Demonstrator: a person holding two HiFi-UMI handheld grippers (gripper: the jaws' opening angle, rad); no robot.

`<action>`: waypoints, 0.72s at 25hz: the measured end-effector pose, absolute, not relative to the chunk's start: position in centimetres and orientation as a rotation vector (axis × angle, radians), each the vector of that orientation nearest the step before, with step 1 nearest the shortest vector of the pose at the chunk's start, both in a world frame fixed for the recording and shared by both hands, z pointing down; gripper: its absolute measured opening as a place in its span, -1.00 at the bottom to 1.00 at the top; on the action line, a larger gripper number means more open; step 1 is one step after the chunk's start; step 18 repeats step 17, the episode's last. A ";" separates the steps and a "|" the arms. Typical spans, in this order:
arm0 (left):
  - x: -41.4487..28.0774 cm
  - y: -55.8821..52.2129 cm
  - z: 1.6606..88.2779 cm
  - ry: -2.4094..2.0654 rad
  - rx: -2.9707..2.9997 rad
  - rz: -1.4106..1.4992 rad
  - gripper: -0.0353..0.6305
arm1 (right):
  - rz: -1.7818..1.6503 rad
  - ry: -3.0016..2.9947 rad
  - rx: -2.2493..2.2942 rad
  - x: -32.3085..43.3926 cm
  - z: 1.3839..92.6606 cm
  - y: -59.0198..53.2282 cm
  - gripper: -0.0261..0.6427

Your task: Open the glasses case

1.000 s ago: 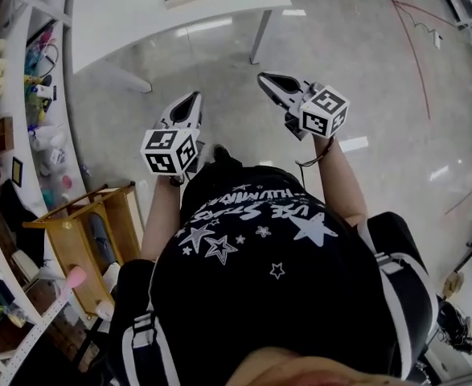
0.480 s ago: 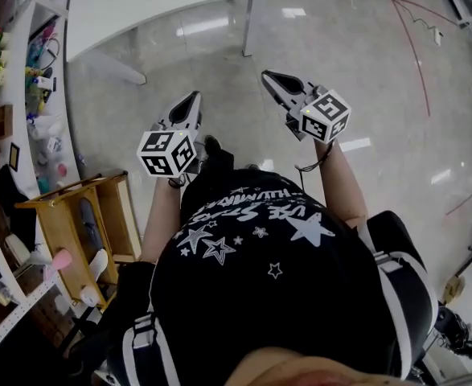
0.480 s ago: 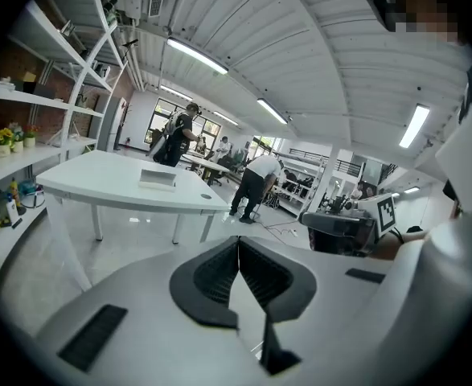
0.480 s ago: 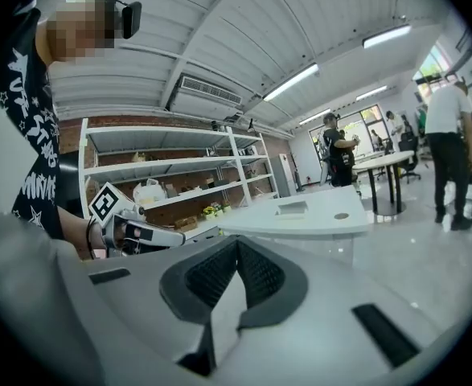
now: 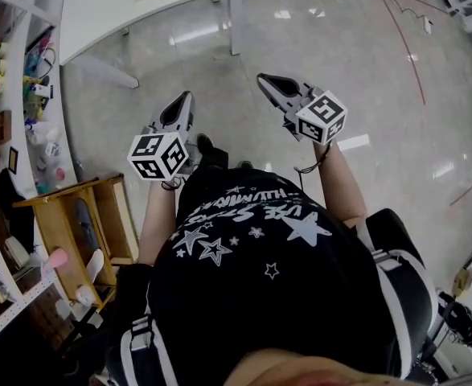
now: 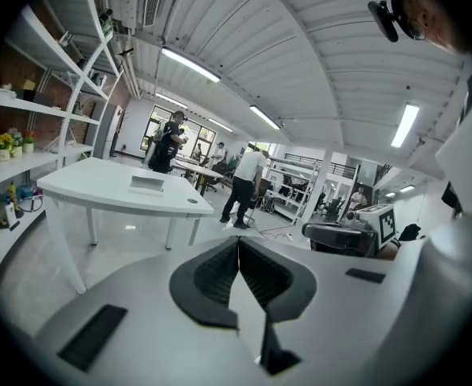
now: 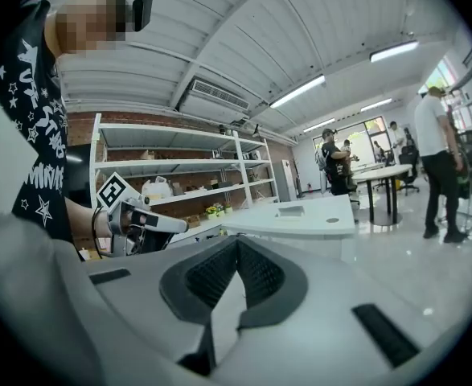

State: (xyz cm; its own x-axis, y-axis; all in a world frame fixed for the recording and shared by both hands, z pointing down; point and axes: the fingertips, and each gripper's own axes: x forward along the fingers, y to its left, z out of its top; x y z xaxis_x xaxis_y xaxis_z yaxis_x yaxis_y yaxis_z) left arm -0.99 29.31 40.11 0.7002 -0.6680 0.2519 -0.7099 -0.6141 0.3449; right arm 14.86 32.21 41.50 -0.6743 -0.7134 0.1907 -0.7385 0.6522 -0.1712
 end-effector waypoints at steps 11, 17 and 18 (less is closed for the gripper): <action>-0.3 33.5 38.9 -1.055 2.524 0.103 -0.85 | 0.337 -2.760 1.220 15.3 41.4 36.5 -0.90; -1.3 35.9 38.2 -1.061 2.530 0.070 -0.85 | 0.338 -2.775 1.208 14.1 41.2 38.6 -0.90; -1.3 35.9 38.2 -1.061 2.530 0.070 -0.85 | 0.338 -2.775 1.208 14.1 41.2 38.6 -0.90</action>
